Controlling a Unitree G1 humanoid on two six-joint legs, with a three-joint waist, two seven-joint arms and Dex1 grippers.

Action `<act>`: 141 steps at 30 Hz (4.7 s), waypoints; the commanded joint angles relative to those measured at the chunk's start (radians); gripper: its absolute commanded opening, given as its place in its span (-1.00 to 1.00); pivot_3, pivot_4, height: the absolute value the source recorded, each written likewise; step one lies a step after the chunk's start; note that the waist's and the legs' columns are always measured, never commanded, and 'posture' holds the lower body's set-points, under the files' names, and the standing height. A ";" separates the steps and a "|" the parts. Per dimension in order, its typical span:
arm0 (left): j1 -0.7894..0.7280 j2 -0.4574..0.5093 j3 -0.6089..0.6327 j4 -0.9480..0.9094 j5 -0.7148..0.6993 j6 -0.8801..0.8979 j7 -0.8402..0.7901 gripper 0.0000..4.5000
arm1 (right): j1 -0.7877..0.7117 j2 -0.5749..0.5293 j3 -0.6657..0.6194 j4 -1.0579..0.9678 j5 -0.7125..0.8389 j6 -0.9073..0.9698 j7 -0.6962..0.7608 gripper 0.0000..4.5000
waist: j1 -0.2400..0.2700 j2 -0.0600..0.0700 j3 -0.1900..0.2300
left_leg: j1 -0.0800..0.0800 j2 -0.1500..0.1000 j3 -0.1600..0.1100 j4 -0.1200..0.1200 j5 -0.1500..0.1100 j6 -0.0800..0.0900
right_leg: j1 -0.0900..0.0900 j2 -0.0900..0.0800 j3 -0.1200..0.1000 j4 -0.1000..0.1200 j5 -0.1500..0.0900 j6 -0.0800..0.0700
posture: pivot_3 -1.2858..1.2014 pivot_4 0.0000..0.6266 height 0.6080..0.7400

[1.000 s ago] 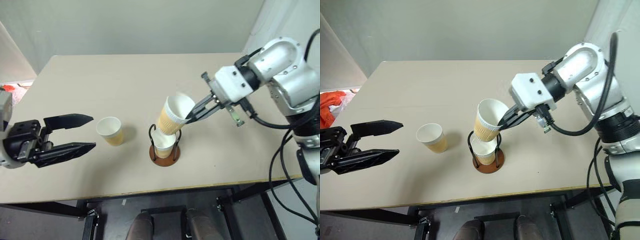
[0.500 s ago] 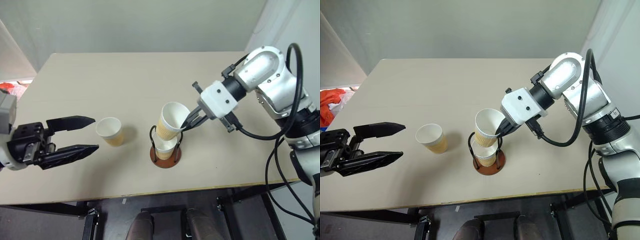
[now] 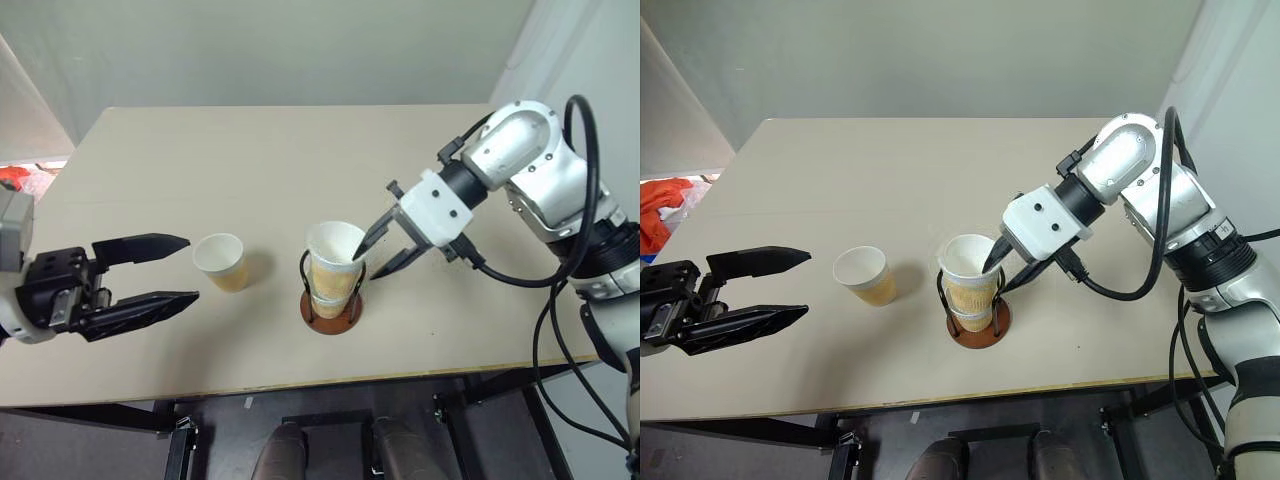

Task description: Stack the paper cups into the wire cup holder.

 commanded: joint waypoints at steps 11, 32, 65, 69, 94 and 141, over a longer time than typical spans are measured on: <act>-0.118 0.066 -0.106 0.082 0.078 -0.076 -0.052 1.00 | 0.022 0.017 -0.089 -0.044 -0.008 0.064 0.003 0.97 | 0.002 0.000 0.000 | 0.000 0.000 0.000 0.001 0.000 0.000 | 0.000 0.000 0.000 0.000 0.000 0.000 | 0.03 -0.52 1.00; -0.445 0.164 -0.752 0.333 0.769 -0.641 -0.186 1.00 | 0.192 0.205 -0.425 -0.195 0.130 0.618 -0.444 0.97 | 0.021 -0.005 -0.003 | -0.011 -0.001 -0.004 0.003 -0.002 -0.001 | -0.010 -0.001 -0.002 0.001 0.001 0.000 | 0.03 -0.52 1.00; -0.823 -0.022 -0.985 0.535 0.937 -0.776 -0.407 -0.98 | 0.552 -0.020 -0.717 -0.555 0.351 0.762 -0.471 1.00 | 0.033 -0.007 -0.004 | -0.015 -0.002 -0.004 0.010 -0.001 0.003 | -0.009 -0.002 -0.002 -0.003 0.012 0.018 | 0.03 -0.52 1.00; -1.043 -0.014 -1.057 0.580 0.773 -0.760 -0.417 -0.98 | 0.841 -0.116 -0.960 -0.542 0.322 0.692 -0.426 1.00 | 0.048 -0.012 -0.006 | -0.016 -0.002 -0.004 0.011 -0.001 0.004 | -0.008 -0.002 -0.002 -0.004 0.012 0.019 | 0.03 -0.52 1.00; -1.638 -0.160 -1.798 0.712 0.293 -1.158 -0.417 -0.98 | 1.169 -0.166 -1.332 -0.812 0.590 0.742 -0.750 1.00 | 0.050 -0.009 -0.005 | -0.023 -0.008 -0.002 0.032 -0.012 0.021 | 0.004 -0.006 0.002 -0.020 0.015 0.049 | 0.03 -0.52 1.00; -1.033 0.193 -1.293 0.702 0.162 -0.653 -0.364 0.54 | 0.955 -0.263 -0.883 -0.364 0.324 0.551 -0.549 1.00 | 0.027 -0.002 -0.008 | -0.025 -0.007 0.000 0.038 -0.013 0.020 | 0.001 -0.003 0.002 -0.018 0.017 0.059 | 0.03 -0.52 1.00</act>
